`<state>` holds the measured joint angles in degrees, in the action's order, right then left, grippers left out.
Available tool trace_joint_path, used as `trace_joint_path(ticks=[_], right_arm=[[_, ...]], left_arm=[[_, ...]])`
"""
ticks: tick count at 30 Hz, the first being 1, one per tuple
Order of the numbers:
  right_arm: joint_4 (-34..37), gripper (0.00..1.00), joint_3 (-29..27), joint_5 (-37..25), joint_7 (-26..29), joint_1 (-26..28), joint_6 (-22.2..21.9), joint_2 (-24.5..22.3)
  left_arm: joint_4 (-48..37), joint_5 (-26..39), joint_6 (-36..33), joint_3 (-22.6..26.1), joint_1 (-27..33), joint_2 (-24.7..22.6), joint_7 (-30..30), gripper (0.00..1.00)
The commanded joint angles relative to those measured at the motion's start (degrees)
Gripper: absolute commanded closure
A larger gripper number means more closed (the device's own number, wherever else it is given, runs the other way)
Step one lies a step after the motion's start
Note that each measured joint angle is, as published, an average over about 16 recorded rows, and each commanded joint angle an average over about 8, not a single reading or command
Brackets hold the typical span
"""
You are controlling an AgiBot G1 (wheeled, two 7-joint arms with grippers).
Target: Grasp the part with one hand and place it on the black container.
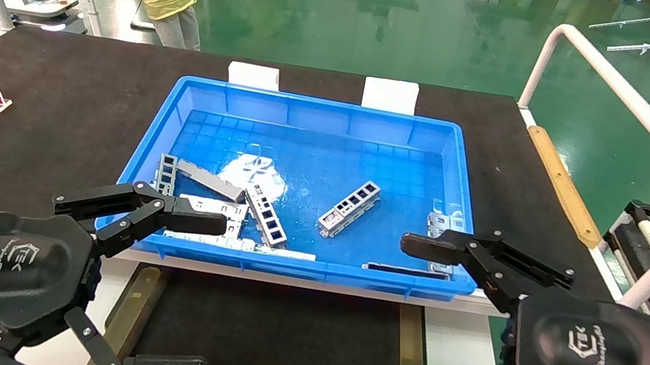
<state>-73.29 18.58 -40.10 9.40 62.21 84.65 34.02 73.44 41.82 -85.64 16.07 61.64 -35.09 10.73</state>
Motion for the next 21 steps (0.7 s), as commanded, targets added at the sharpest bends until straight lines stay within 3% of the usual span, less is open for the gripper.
trace_joint_path(ticks=[1,21], right_arm=[[0.0,0.0,0.03,0.02,-0.01,0.01,-0.01,-0.01],[-0.12,0.0,-1.06,-0.73,0.56,-0.27,0.43,0.41]], left_arm=[[0.0,0.0,0.0,0.0,0.0,0.0,0.0,0.0],[0.06,0.02,-0.02,-0.02,-0.03,0.03,0.01,0.0]])
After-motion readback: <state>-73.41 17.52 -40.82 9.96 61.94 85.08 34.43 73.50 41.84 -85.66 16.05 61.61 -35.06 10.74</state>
